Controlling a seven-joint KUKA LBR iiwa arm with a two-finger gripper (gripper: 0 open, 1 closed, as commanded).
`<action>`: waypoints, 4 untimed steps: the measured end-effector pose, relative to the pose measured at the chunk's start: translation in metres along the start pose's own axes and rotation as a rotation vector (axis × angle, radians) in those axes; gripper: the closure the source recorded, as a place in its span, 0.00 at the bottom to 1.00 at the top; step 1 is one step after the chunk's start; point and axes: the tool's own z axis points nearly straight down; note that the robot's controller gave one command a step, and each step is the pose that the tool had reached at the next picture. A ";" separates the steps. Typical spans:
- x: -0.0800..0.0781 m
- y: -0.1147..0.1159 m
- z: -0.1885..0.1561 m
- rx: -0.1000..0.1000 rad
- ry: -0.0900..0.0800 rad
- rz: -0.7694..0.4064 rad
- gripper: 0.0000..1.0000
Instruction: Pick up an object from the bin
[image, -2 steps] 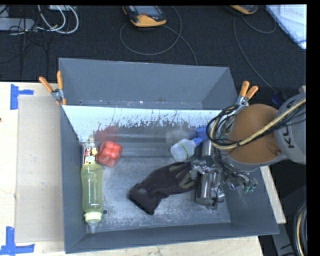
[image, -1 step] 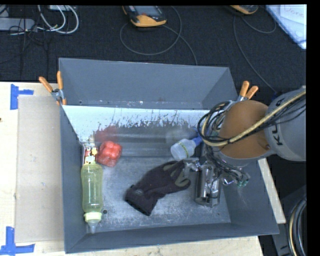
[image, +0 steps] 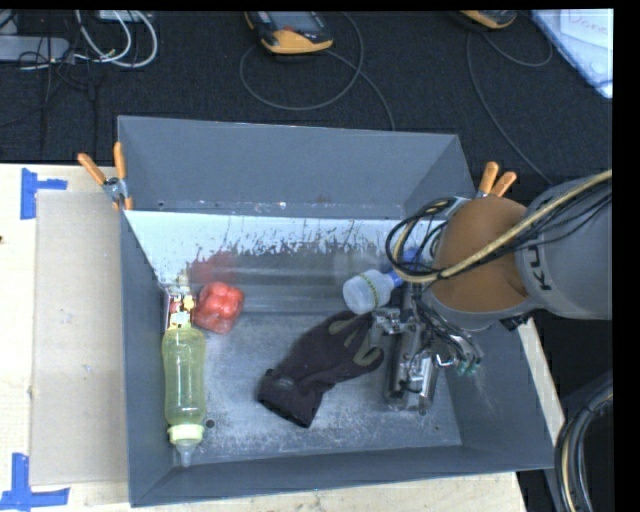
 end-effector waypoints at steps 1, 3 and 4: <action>-0.017 0.033 0.008 0.003 -0.005 -0.085 0.00; -0.047 0.069 0.012 0.002 -0.005 -0.204 0.00; -0.051 0.081 0.012 0.000 -0.003 -0.086 0.00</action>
Offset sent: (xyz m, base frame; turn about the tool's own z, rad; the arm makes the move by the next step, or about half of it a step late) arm 0.0381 0.0442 -0.0116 -0.3369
